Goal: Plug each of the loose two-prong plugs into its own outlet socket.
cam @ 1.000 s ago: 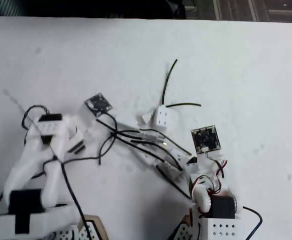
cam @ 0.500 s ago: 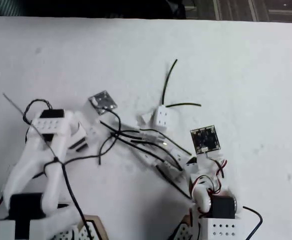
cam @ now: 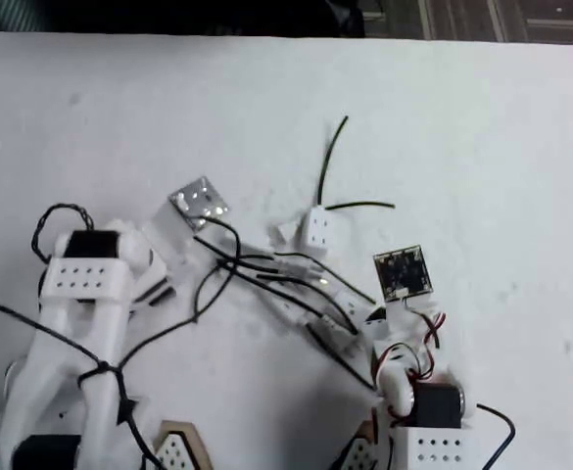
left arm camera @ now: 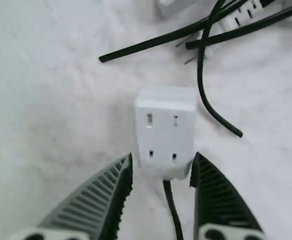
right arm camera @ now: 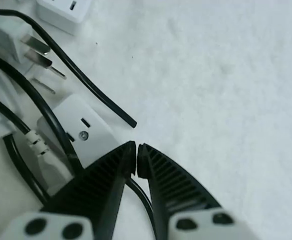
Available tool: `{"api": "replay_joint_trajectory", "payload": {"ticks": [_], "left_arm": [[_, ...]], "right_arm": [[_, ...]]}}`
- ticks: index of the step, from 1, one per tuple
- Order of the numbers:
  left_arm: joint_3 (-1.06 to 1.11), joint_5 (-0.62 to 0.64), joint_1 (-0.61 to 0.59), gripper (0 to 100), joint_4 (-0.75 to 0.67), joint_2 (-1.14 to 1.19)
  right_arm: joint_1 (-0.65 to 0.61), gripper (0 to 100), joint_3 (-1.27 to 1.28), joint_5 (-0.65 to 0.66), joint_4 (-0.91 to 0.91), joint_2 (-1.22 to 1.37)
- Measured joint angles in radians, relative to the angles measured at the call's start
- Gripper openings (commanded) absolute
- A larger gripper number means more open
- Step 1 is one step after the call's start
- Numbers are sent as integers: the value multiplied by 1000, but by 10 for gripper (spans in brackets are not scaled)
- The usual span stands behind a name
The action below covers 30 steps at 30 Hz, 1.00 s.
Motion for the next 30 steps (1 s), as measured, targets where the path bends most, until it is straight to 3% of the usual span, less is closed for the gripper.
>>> {"api": "replay_joint_trajectory", "payload": {"ticks": [9, 15, 22, 30], "left_arm": [[-61, 0, -23, 234, -103, 244], [-164, 0, -51, 223, 15, 276], [-167, 55, -95, 207, 164, 17], [55, 173, -368, 207, 180, -330]], "right_arm": [[0, 24, 0, 0, 0, 0], [0, 24, 0, 0, 0, 0], [0, 66, 0, 68, 0, 0], [28, 77, -92, 301, -51, 0]]}}
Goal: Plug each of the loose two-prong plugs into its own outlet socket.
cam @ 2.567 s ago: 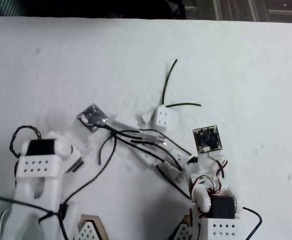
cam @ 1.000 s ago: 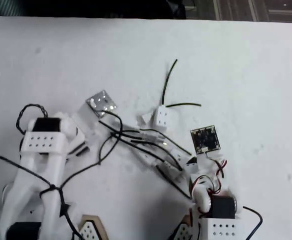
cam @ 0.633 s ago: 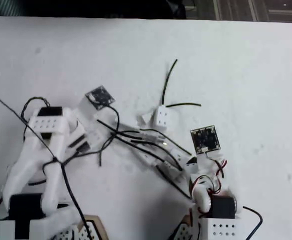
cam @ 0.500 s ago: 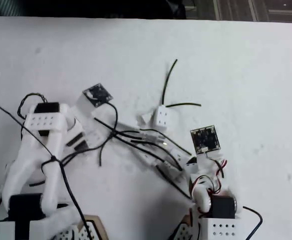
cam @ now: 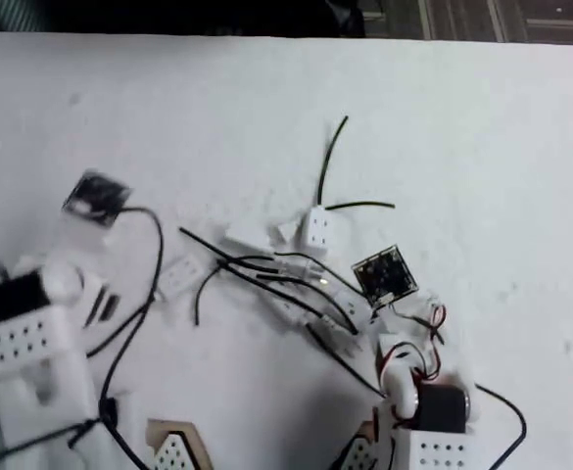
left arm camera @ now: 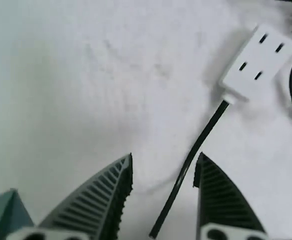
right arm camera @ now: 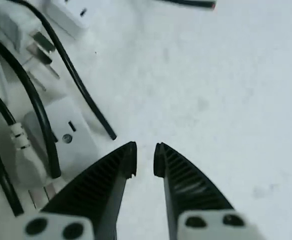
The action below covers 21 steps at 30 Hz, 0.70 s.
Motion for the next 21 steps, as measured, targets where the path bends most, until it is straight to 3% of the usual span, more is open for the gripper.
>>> {"api": "replay_joint_trajectory", "payload": {"ticks": [7, 12, 21], "left_arm": [[301, 112, -181, 207, -117, -245], [488, 221, -206, 207, -178, -439], [626, 236, -206, 207, -167, -740]], "right_arm": [[-101, 80, -311, 48, 83, 158], [-176, 81, -543, 84, 124, 534], [-319, 90, -957, 91, 203, 1231]]}}
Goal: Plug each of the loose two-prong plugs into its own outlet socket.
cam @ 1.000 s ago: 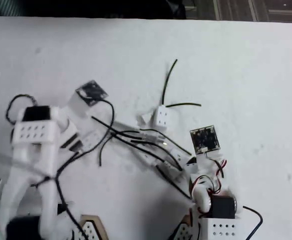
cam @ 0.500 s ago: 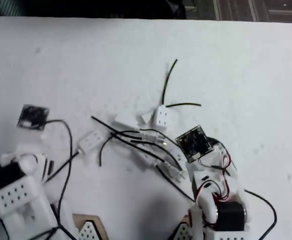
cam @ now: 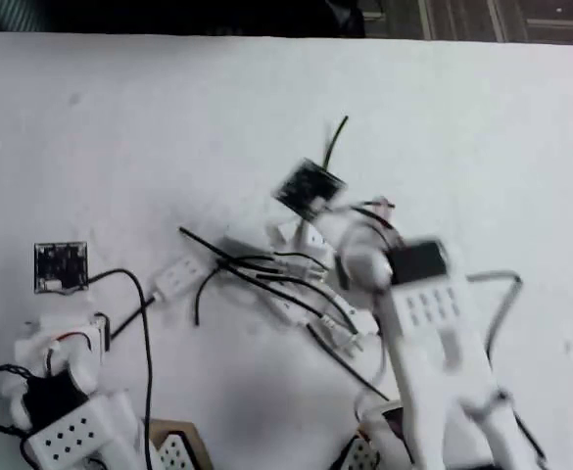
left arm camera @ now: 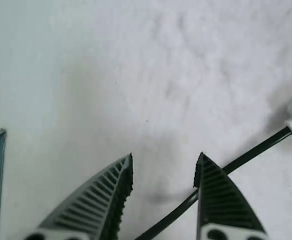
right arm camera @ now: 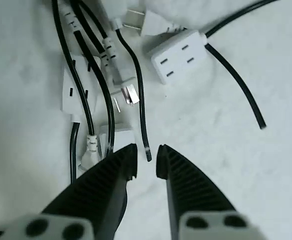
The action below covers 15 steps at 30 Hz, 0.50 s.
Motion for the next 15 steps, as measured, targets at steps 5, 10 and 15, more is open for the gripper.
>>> {"api": "replay_joint_trajectory", "payload": {"ticks": [5, 10, 15], "left_arm": [[29, 0, -2, 207, 2, -54], [32, 0, -2, 207, 2, -58], [34, 0, -2, 208, 2, -58]], "right_arm": [[-78, 132, -153, 38, 0, 256], [-164, 116, -255, 118, 41, 433], [-192, 115, -393, 196, 110, 588]]}}
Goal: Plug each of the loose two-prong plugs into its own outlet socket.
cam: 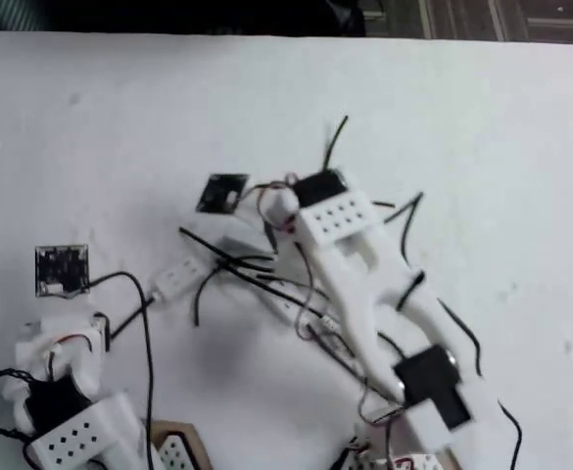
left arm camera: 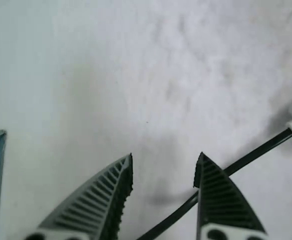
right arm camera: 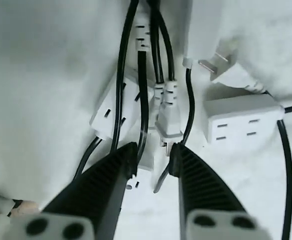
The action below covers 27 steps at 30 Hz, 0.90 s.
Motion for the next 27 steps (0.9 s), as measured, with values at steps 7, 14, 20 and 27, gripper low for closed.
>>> {"api": "replay_joint_trajectory", "payload": {"ticks": [7, 14, 20, 27], "left_arm": [[0, 0, 0, 209, 11, 0], [0, 0, 0, 209, 11, 0], [9, 0, 0, 210, 11, 0], [9, 0, 0, 210, 11, 0]], "right_arm": [[-2, 115, -215, 77, 132, 212], [3, 115, -364, 81, 146, 376], [9, 114, -493, 81, 198, 516], [21, 111, -543, 81, 209, 594]]}}
